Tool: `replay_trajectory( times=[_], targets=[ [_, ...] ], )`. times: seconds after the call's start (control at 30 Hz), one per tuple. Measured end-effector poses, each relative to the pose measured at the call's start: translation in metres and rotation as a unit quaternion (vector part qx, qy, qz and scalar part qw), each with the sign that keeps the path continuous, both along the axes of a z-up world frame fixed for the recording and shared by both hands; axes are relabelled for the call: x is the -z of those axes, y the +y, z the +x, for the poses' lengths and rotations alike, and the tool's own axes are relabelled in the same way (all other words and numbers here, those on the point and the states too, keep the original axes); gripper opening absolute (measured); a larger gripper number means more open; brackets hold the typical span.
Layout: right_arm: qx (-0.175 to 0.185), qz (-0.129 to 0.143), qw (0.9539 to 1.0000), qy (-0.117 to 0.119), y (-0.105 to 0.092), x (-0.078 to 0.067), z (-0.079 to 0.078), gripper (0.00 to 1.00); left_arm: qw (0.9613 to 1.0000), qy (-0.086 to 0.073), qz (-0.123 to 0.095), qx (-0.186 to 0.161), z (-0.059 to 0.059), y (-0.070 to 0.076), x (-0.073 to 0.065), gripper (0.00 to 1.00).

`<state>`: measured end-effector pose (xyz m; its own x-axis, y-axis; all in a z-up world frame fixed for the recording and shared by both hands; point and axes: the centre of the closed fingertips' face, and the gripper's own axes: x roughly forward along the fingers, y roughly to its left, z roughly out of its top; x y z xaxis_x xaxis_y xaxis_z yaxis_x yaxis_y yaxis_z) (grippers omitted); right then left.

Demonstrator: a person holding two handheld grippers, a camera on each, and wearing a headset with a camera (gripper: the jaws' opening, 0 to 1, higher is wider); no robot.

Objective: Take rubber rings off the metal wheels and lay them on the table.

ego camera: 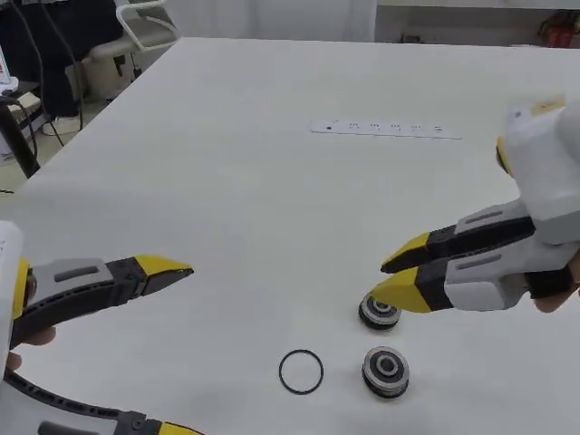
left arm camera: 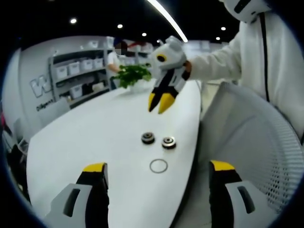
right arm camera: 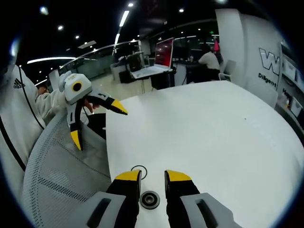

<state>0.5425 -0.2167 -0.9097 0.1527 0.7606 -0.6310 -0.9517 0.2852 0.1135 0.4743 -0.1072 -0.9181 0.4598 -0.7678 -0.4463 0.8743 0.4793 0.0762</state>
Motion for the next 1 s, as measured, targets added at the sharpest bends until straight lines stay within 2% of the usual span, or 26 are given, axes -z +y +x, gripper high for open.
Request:
replay_trajectory(
  times=[0.17,0.37,0.67,0.87,0.93,1.0],
  targets=[
    [0.017,0.010,0.9998,-0.007,-0.013,-0.006,0.005,0.20,0.9999,0.000,0.000,0.012,0.000,-0.005,-0.001,0.88],
    [0.041,0.003,0.9991,-0.008,-0.033,-0.004,0.010,0.20,0.9997,0.000,0.006,0.022,0.000,-0.008,-0.001,0.88],
    [0.067,-0.005,0.9977,0.011,-0.055,0.015,0.006,0.20,0.9993,-0.004,0.013,0.034,0.006,-0.012,-0.004,0.87],
    [0.078,0.001,0.9966,0.027,-0.056,0.028,0.003,0.21,0.9985,-0.013,0.020,0.050,0.011,-0.019,-0.009,0.87],
    [0.079,0.000,0.9964,0.032,-0.055,0.033,0.001,0.20,0.9979,-0.013,0.024,0.059,0.012,-0.024,-0.013,0.86],
    [0.077,0.000,0.9964,0.036,-0.054,0.037,-0.001,0.21,0.9966,-0.020,0.018,0.078,0.012,-0.033,-0.021,0.84]
  ],
)
